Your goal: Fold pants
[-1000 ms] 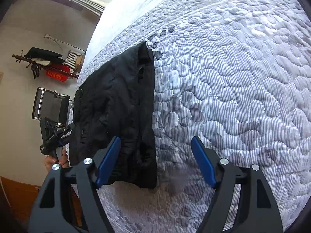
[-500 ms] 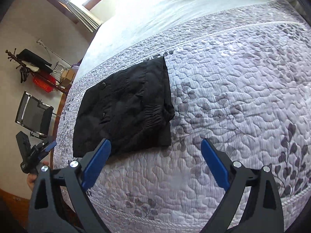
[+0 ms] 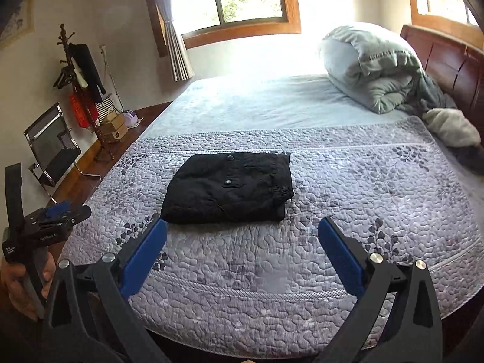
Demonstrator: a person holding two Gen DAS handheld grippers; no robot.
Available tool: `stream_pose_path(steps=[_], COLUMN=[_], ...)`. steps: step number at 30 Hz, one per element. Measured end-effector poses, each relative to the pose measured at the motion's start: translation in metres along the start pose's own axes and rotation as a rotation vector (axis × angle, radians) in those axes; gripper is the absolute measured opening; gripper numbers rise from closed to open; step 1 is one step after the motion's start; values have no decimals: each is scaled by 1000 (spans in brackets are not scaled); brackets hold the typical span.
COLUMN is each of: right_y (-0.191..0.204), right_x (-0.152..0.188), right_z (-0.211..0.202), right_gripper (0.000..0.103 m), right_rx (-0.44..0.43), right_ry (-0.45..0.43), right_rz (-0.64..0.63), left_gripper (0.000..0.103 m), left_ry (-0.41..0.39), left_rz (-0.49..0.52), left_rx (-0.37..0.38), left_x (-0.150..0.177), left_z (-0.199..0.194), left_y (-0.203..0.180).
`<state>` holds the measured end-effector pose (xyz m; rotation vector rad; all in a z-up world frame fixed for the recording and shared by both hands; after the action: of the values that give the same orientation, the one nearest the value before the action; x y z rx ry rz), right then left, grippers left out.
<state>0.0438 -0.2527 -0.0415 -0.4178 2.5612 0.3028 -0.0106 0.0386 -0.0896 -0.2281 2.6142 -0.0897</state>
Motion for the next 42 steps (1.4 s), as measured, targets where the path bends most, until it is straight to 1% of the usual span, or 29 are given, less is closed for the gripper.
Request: stream_pose_path(steps=[2,4,5,7,9,13,16,21,25,29,31,35,38,42], right_y=[14,26,31,39,45,54,58,60,64,70,72,74,74,75], right_x=[9,19,25,36,47,65,77,92,102,106,108,111,112,112], right_z=[-26,-48,-58,-77,-93,-112,-123,-131,-137,-146,-150,-153,-155,-155], right_gripper=[100,100,100,100,100,100,100,100,100,100,100,100,100,100], right_rx=[43,75,78,79,88,96,91,74,58,59,58,60,61,66], right_ry=[-35,-64,-76,-94,-108,-108,-116,-117,-115,-133,-140,-146,-149,-149], right_rz=[-30,-55,-61,-70,-73,-82,-84,-85,-83,-96,-100,-105,-107,-108], left_gripper=[99,99,99,99,99,99,99,99,99,99,99,99,99,99], left_ry=[-19,-43,-59,-86,-111,-167,-177,-170,-185,-194,-195,-215,-205,-200], left_rz=[14,1,-8,-18,-28,-11,10,10,1,-15,-19,-32,-45,-45], left_rx=[-6,1,10,-9,-8,-18,22,21,12,-11,-5,-20,6,8], left_x=[11,22,28,38,49,73,92,116,128,133,134,136,135,135], left_z=[-24,-49,-60,-81,-100,-134,-152,-170,-181,-188,-191,-197,-198,-197], left_y=[-12,-20,-23,-29,-34,-47,-58,-69,-71,-69,-68,-65,-63,-62])
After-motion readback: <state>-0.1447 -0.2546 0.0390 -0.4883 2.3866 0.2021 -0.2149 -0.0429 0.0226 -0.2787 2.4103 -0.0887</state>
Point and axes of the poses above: each gripper's, at about its wrist camera, not at the fingertips, and z roughly the way its jaws point, y to its left, x to its underside, the point moved 2 cm from there along z, roughly the way its jaws point, and after that the axes turned 12 degrees about y, right-handed, at the moved point
